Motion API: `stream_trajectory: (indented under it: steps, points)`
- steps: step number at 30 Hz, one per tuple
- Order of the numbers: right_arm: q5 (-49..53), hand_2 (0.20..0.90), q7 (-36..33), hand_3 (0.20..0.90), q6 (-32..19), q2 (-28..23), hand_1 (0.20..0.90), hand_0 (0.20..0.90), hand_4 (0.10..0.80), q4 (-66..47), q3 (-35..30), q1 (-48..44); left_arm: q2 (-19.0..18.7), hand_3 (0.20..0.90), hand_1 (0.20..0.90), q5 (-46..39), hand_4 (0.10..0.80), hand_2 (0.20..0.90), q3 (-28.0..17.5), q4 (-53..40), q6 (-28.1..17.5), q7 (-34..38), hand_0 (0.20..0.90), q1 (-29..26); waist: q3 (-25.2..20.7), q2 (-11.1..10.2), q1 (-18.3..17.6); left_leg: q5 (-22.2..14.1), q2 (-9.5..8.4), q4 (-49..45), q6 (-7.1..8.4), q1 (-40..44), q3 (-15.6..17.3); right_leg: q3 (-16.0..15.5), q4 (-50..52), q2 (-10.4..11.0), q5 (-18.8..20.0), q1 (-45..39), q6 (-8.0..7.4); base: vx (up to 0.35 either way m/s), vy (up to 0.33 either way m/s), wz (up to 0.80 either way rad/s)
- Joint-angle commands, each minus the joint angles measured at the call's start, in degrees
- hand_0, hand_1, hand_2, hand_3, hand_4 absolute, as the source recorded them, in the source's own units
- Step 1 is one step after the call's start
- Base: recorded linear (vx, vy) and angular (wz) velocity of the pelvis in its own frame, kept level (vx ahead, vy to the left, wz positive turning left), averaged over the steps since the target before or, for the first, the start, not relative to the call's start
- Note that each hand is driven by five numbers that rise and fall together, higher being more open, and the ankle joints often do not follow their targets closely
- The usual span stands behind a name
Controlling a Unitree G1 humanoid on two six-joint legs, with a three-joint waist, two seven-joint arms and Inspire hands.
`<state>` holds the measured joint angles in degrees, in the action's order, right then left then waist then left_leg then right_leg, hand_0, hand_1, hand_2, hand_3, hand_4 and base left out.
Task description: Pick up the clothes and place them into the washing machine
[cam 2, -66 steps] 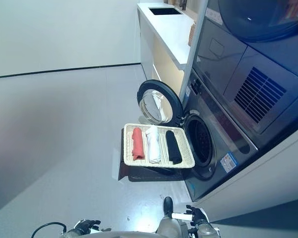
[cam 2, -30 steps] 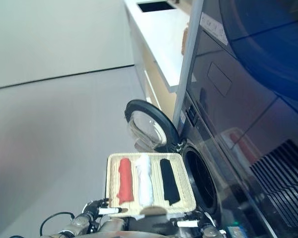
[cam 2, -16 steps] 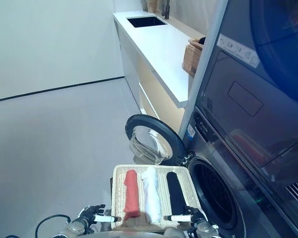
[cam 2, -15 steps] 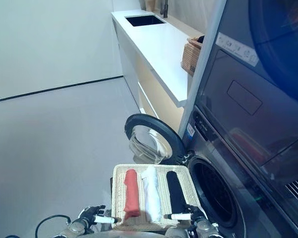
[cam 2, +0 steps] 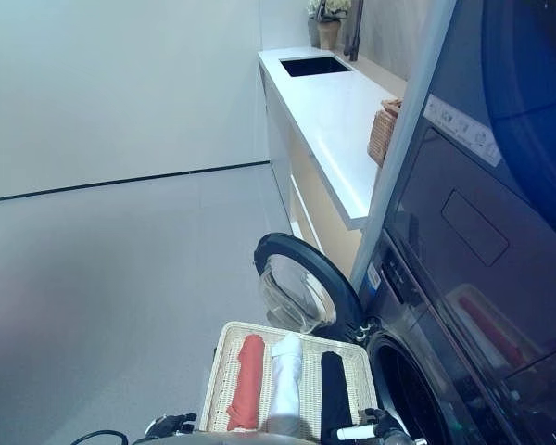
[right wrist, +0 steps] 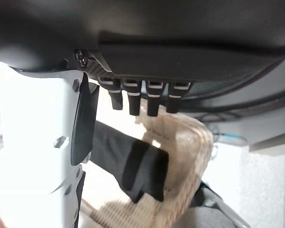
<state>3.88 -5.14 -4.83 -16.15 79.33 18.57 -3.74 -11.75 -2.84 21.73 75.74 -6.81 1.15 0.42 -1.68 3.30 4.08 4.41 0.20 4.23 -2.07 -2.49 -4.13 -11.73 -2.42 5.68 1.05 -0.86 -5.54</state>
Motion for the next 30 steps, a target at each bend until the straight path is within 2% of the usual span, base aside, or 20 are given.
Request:
stream_trajectory:
  steps: [1,5,13,18,27,30]
  points:
    - [1.47,0.900,-2.38,0.900,-0.75,-2.96,0.900,0.900,0.800,-0.94,0.46,-7.08,-0.14,0.900,0.900,-0.74,0.800,0.900,0.45,0.44,-1.63,1.37,0.900,-6.92,5.82,-1.68,0.82,-0.59,0.17,-0.14,4.93,-2.01,-3.37,0.09,0.90,3.00,0.65,0.75,-1.90,-0.200,-0.003,0.01]
    - [3.81,0.900,-5.10,0.900,-1.53,-5.62,0.900,0.900,0.800,-2.31,1.59,-15.03,-0.71,0.900,0.900,-6.77,0.800,0.900,1.16,-2.41,-2.96,4.08,0.900,-11.53,12.56,-0.29,0.60,-0.09,-1.01,-7.26,5.17,-12.88,-3.40,0.23,7.07,4.04,0.89,11.19,-1.46,-0.348,0.011,0.05]
    - [4.26,0.900,-8.58,0.900,-1.68,-7.64,0.900,0.900,0.800,-2.30,5.17,-26.10,-1.32,0.900,0.900,-12.11,0.800,0.900,1.62,-5.43,-4.15,6.53,0.900,-15.26,16.36,0.32,1.70,-2.46,-2.77,-17.89,4.84,-26.95,-2.03,2.99,17.32,4.21,-0.41,25.99,-1.33,-0.153,0.036,-0.06]
    - [4.09,0.900,-9.81,0.900,-1.75,-7.75,0.900,0.900,0.800,-2.48,6.31,-29.06,-1.66,0.900,0.900,-14.02,0.800,0.900,1.46,-6.73,-4.37,7.09,0.900,-16.11,17.69,0.50,2.20,-3.74,-3.33,-22.51,4.33,-31.95,-2.43,3.75,21.86,4.37,-1.82,30.74,-0.92,-0.030,0.009,0.01]
    - [2.36,0.900,-12.41,0.900,-1.07,-8.34,0.900,0.900,0.800,-1.97,8.45,-34.75,-2.03,0.900,0.900,-16.95,0.800,0.900,1.56,-7.63,-4.76,8.09,0.900,-17.38,19.24,0.85,2.83,-2.86,-3.88,-21.90,4.34,-36.47,-2.81,3.52,22.00,4.60,-1.90,34.98,-0.68,-0.016,0.010,0.02]
    - [0.95,0.900,-13.94,0.900,-0.12,-9.89,0.900,0.900,0.800,0.66,8.97,-38.92,-1.95,0.900,0.900,-18.08,0.800,0.900,2.62,-9.65,-4.97,8.48,0.900,-16.78,20.43,2.17,3.55,-1.96,-4.34,-21.04,4.34,-37.70,-3.08,3.35,22.23,4.89,-1.72,36.55,-0.68,-0.018,0.028,0.02]
